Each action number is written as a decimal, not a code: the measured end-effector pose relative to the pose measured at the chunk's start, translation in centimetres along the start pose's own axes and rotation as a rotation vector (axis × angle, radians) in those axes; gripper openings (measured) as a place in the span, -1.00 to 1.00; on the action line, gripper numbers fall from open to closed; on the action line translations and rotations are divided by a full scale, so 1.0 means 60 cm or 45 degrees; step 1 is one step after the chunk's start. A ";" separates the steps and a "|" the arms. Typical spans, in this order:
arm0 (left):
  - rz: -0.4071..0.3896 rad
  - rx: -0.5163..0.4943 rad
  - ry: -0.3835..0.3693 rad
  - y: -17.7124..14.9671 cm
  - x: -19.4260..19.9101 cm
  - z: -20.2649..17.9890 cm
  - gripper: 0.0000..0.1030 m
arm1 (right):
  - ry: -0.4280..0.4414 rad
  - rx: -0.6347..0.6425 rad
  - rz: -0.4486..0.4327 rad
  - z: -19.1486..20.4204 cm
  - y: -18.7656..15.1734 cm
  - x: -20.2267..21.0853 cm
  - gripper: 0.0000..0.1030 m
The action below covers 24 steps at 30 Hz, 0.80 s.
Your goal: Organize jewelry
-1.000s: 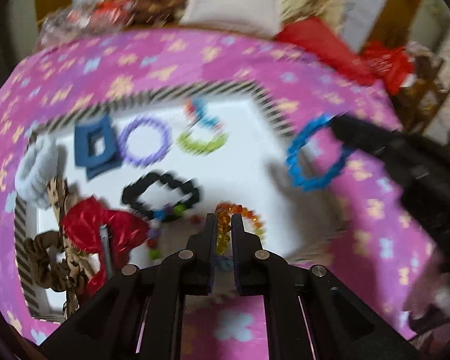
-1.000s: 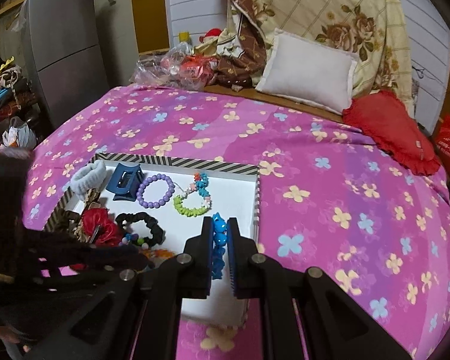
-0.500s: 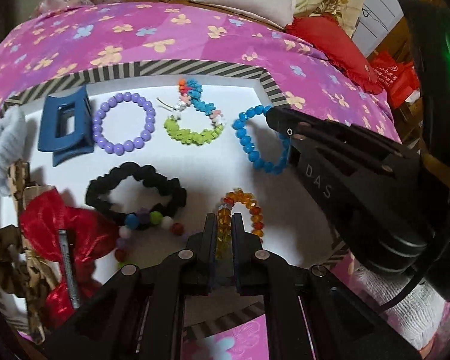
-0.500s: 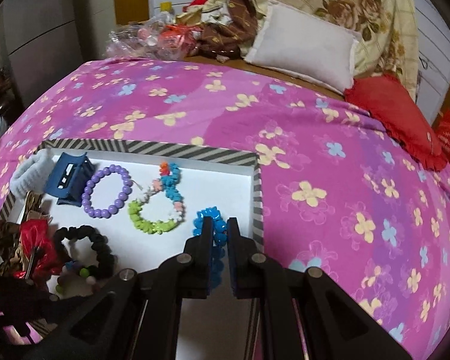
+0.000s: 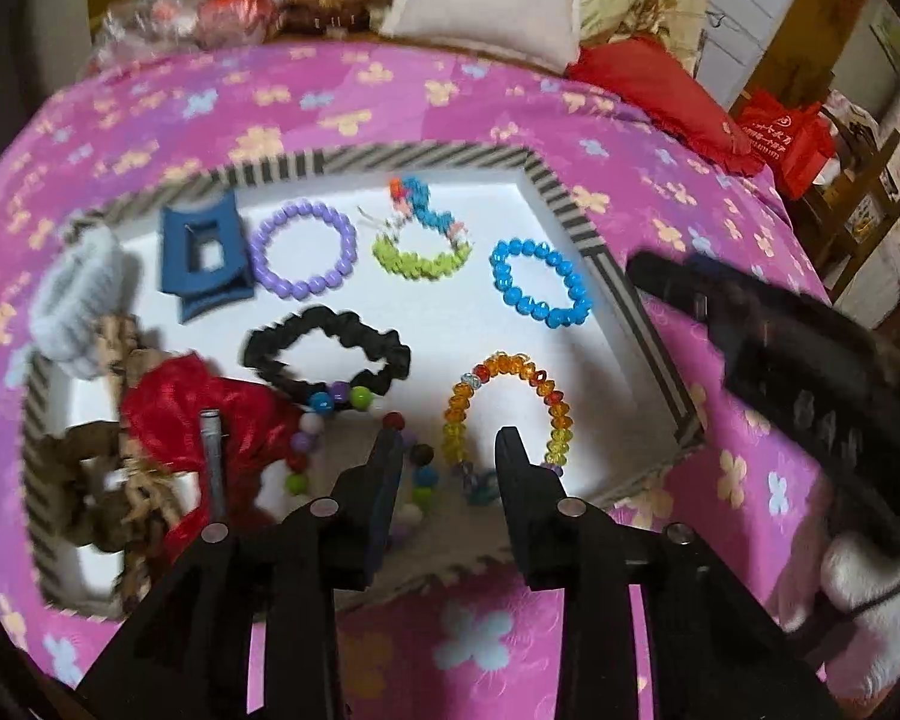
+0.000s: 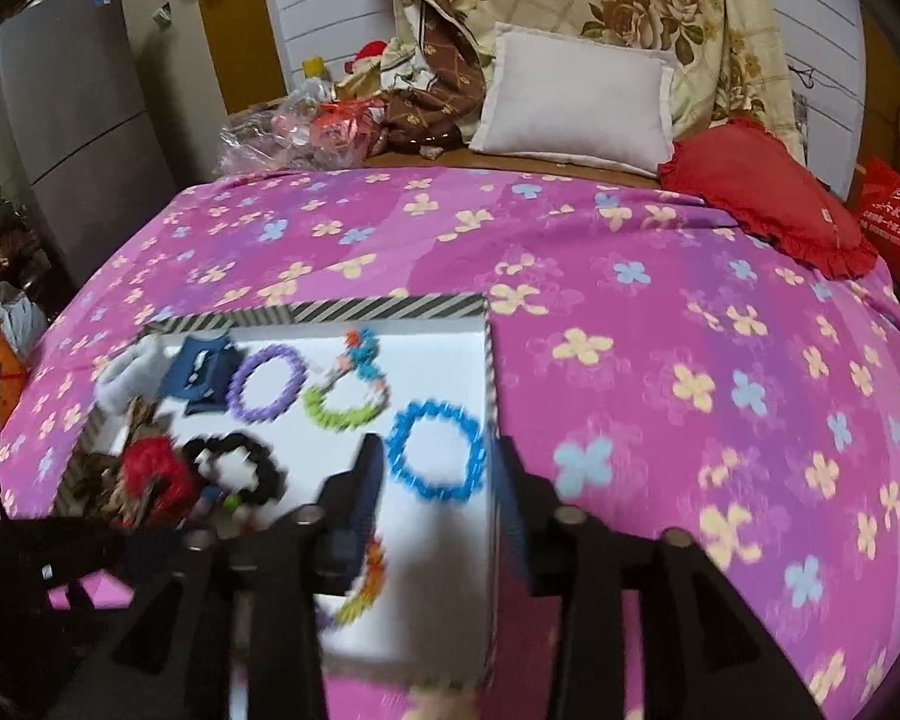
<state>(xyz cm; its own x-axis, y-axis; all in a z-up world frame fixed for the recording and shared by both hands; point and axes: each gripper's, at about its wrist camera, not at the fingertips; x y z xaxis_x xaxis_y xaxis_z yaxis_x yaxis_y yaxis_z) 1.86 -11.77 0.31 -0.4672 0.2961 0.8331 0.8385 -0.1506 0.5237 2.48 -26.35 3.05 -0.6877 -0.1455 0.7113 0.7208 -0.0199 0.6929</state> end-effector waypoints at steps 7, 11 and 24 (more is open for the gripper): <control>-0.120 -0.080 0.183 -0.041 0.050 -0.006 -0.34 | -0.009 -0.028 -0.052 0.026 -0.063 0.070 0.11; -0.158 -0.071 0.215 -0.063 0.073 -0.003 -0.34 | -0.044 -0.042 -0.079 0.040 -0.086 0.098 0.21; -0.315 -0.025 0.276 -0.108 0.159 0.020 -0.34 | -0.045 -0.079 -0.144 0.085 -0.115 0.167 0.36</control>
<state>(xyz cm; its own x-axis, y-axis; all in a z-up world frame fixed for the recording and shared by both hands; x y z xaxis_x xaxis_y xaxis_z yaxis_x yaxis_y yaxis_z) -7.71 -6.84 4.67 -0.7064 0.1189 0.6977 0.6876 -0.1183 0.7164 -9.82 -22.65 6.00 -0.7669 -0.1036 0.6334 0.6415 -0.0957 0.7611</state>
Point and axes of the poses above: each gripper's, at about its wrist camera, not at the fingertips, and x roughly against the way its jaws point, z to its left, y to its top, and after that the axes turned 2 degrees about -z, right-handed
